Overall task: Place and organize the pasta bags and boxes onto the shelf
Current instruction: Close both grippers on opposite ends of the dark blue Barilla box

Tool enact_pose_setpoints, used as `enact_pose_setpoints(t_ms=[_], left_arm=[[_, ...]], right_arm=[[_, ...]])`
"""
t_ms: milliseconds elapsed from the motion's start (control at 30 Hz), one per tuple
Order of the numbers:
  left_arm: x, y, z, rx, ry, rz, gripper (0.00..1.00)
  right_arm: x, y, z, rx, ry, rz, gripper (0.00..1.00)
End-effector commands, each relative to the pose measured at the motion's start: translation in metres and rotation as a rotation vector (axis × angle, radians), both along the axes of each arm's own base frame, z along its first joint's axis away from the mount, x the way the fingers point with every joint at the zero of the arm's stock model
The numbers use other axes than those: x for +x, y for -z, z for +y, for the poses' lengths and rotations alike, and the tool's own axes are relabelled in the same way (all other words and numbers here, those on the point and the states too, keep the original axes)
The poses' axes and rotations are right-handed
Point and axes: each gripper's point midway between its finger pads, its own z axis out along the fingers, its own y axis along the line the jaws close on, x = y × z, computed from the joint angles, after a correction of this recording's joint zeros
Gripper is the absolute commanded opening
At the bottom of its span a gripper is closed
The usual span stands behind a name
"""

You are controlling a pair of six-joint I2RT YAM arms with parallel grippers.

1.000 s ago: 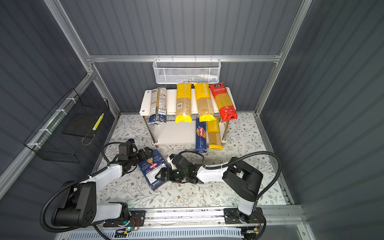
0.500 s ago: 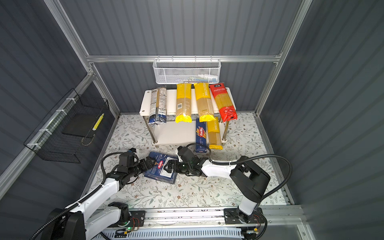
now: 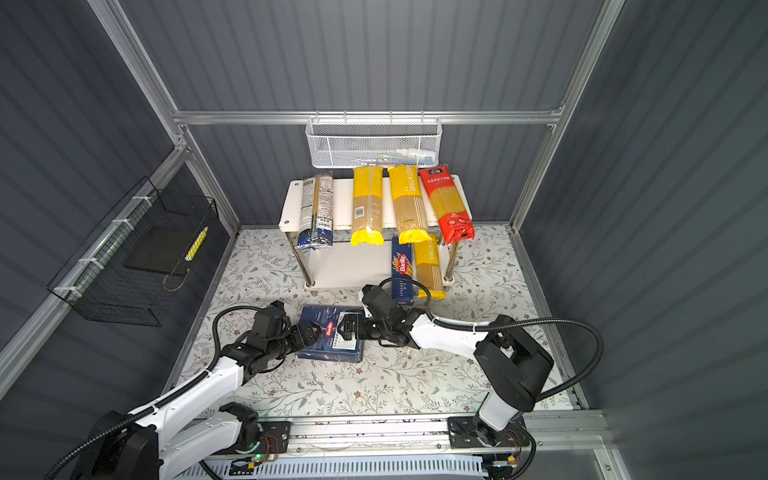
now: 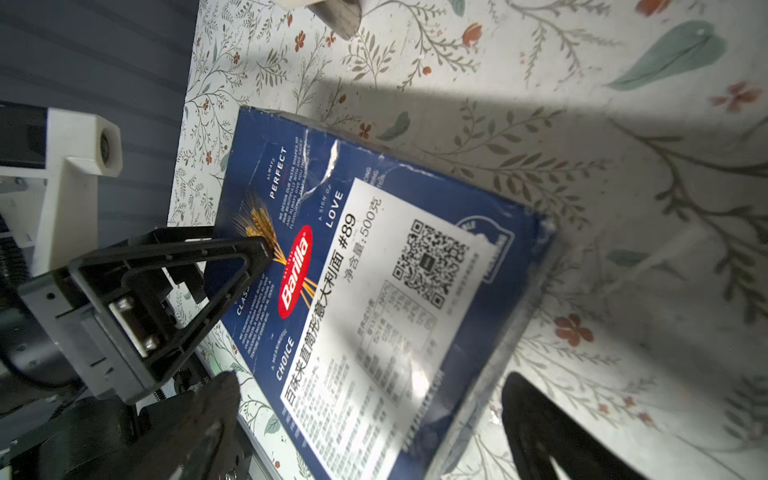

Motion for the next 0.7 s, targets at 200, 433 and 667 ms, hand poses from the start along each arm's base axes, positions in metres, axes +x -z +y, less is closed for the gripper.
enact_pose_setpoints(t_ms=[200, 433, 667], left_arm=[[-0.022, 0.016, 0.04, 0.183, -0.116, 0.111, 0.99], [-0.012, 0.005, 0.021, 0.088, -0.056, 0.018, 0.99], [0.005, -0.012, 0.002, 0.04, 0.026, -0.063, 0.99]], right_arm=[[-0.011, 0.01, -0.033, -0.077, 0.015, -0.005, 0.99], [-0.023, 0.012, -0.037, -0.021, 0.012, 0.007, 0.99], [-0.027, 0.017, -0.013, 0.036, -0.018, 0.018, 0.99]])
